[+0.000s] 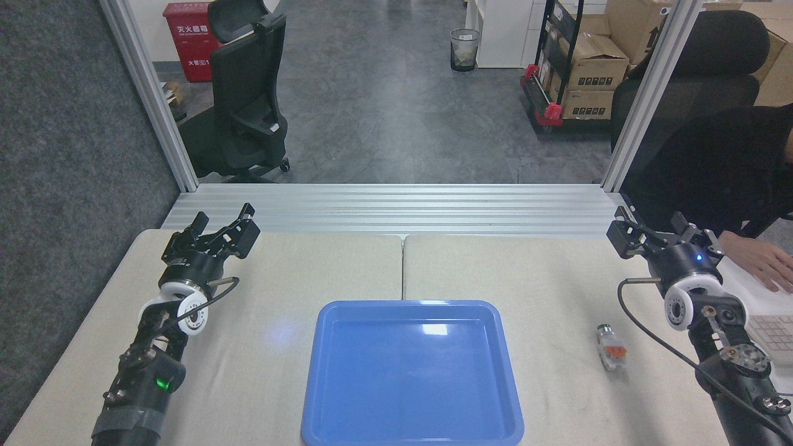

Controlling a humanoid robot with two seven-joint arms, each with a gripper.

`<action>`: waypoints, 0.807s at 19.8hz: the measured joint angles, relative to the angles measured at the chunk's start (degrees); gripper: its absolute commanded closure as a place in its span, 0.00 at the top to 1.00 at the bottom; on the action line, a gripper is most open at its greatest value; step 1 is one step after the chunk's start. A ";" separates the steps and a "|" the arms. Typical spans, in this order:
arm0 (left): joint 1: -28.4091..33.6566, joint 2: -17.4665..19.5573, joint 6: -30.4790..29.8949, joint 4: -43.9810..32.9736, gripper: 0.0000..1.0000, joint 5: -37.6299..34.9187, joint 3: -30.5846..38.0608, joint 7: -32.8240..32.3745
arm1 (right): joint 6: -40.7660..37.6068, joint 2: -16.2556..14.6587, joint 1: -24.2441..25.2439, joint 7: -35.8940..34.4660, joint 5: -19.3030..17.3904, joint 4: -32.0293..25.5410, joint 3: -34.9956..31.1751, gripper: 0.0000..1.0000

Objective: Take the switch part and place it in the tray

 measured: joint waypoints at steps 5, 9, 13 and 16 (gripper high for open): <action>0.02 0.04 -0.05 0.00 1.00 -0.11 0.00 0.02 | 0.05 -0.65 -0.95 0.18 -1.45 0.03 -0.99 0.98; 0.05 0.05 -0.11 0.00 1.00 -0.07 0.00 0.04 | -0.10 -1.16 -1.35 0.18 -2.01 0.05 -1.58 0.99; 0.07 0.06 -0.14 0.00 1.00 -0.03 0.00 0.05 | -0.97 -1.56 -1.58 0.11 -2.29 0.06 -1.95 0.99; 0.08 0.07 -0.14 0.00 1.00 -0.02 0.00 0.05 | -1.44 -1.78 -1.67 0.07 -2.38 0.06 -2.10 0.99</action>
